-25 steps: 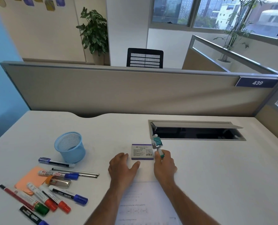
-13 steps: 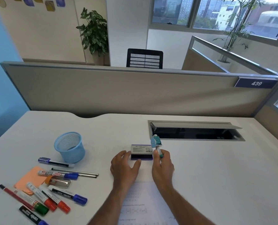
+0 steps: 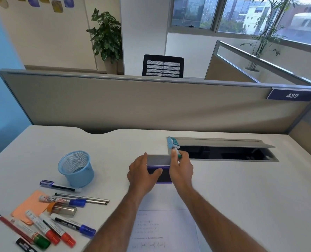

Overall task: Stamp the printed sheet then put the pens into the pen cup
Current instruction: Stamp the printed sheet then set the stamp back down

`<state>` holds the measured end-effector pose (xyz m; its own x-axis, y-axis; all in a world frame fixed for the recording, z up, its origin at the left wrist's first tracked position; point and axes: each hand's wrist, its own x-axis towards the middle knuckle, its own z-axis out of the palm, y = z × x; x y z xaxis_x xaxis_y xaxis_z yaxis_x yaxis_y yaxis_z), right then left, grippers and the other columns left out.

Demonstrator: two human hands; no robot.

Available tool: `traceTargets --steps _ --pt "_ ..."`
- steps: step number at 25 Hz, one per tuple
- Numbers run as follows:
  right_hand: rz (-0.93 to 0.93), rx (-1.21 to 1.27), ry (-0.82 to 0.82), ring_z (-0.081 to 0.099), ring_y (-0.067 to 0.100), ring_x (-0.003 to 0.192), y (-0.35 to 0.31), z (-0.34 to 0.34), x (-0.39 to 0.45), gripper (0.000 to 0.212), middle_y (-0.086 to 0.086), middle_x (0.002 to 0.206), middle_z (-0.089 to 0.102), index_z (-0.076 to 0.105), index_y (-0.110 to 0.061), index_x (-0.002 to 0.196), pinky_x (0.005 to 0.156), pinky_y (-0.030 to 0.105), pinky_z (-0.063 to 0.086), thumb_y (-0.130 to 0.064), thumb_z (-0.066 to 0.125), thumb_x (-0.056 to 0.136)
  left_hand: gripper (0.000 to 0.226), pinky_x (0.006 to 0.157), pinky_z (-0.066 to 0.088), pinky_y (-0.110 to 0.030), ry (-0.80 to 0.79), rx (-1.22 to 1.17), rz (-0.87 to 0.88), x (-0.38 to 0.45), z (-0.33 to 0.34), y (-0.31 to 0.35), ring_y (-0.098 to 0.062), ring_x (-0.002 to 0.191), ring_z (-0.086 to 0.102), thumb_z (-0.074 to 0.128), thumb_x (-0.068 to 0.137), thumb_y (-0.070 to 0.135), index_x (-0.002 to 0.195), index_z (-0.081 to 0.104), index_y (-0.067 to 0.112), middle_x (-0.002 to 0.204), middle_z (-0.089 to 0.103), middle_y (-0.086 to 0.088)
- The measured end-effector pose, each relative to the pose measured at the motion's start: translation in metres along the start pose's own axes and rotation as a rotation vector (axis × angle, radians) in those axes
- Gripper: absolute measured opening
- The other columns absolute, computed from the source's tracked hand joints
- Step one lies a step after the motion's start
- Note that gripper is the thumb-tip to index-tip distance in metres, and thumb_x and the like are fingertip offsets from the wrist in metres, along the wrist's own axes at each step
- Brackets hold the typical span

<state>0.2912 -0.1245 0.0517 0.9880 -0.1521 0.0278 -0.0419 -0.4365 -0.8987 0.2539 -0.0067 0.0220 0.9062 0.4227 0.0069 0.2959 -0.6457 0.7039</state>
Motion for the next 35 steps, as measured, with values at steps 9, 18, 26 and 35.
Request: traceTargets --steps 9,18,26,35 --pt "-0.137 -0.117 0.013 0.063 0.014 0.089 0.020 -0.007 0.013 0.027 -0.001 0.107 0.069 0.055 -0.020 0.118 0.056 0.009 0.040 -0.035 0.059 0.095 0.097 0.098 0.045 -0.041 -0.083 0.237 0.053 0.003 -0.001 -0.026 -0.022 0.127 0.046 0.069 0.064 0.072 0.142 0.029 0.031 0.142 0.048 0.004" --pt "-0.546 -0.545 -0.216 0.060 0.016 0.082 0.014 -0.005 0.010 0.019 0.003 0.093 0.065 0.058 -0.017 0.097 0.069 0.028 0.056 -0.036 0.056 0.094 0.083 0.100 0.039 -0.045 -0.088 0.451 0.186 -0.006 0.004 -0.038 -0.023 0.125 0.045 0.044 0.072 0.085 0.140 0.030 0.040 0.139 0.050 0.012" --pt "-0.592 -0.639 -0.247 0.053 0.019 0.068 0.012 0.006 0.011 0.021 0.005 0.086 0.062 0.058 -0.015 0.093 0.058 0.028 0.045 -0.034 0.050 0.097 0.077 0.087 0.039 -0.042 -0.109 0.539 0.167 0.002 0.003 -0.032 -0.025 0.115 0.048 0.041 0.075 0.084 0.137 0.037 0.038 0.133 0.053 0.010" --pt "-0.622 -0.859 -0.324 0.052 0.020 0.058 0.015 0.021 0.016 0.032 0.003 0.082 0.059 0.034 -0.026 0.091 0.052 0.029 0.044 -0.037 0.062 0.084 0.063 0.076 0.033 -0.038 -0.094 0.470 0.190 0.004 0.001 -0.030 -0.022 0.104 0.049 0.045 0.073 0.079 0.121 0.049 0.038 0.118 0.062 0.019"
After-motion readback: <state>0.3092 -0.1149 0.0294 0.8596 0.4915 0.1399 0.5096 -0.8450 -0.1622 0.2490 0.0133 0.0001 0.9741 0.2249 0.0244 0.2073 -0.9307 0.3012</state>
